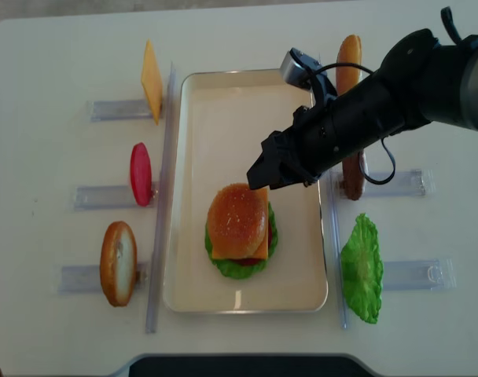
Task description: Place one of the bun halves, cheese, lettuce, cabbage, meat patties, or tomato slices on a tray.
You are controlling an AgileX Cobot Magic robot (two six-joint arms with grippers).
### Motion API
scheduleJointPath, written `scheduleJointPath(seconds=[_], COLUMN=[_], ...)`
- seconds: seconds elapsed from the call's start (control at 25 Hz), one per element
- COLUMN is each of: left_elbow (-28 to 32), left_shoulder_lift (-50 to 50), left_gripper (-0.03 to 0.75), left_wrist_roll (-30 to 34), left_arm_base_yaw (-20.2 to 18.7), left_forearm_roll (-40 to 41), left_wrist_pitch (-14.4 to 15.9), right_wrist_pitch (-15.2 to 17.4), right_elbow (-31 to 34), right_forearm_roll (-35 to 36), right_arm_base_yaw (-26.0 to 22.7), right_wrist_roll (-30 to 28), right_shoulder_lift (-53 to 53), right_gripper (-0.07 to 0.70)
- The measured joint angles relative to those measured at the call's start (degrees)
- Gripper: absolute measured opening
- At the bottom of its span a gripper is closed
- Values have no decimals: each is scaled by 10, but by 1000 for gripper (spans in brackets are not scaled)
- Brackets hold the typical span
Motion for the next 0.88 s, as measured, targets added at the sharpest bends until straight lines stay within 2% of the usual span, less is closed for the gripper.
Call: scheduleJointPath(seconds=[0.2, 0.4, 0.56, 0.68, 0.8, 0.88], left_elbow=[0, 0, 0, 0, 0, 0], left_shoulder_lift=[0, 0, 0, 0, 0, 0], left_gripper=[93, 93, 93, 93, 93, 93], left_wrist_roll=[0, 0, 0, 0, 0, 0], left_arm_base_yaw=[0, 0, 0, 0, 0, 0], left_forearm_roll=[0, 0, 0, 0, 0, 0], left_wrist_pitch=[0, 0, 0, 0, 0, 0], right_wrist_pitch=[-3, 7, 17, 35, 71, 111], right_elbow=[-8, -21, -41, -55, -64, -69], right_forearm_roll=[-54, -152, -277, -390, -511, -575], right_arm_base_yaw=[-13, -13, -13, -13, -15, -24], right_wrist_roll=[14, 74, 172, 276, 380, 433], right_shoulder_lift=[-51, -101, -134, -155, -176, -188], right_gripper=[389, 384, 382, 380, 379, 379])
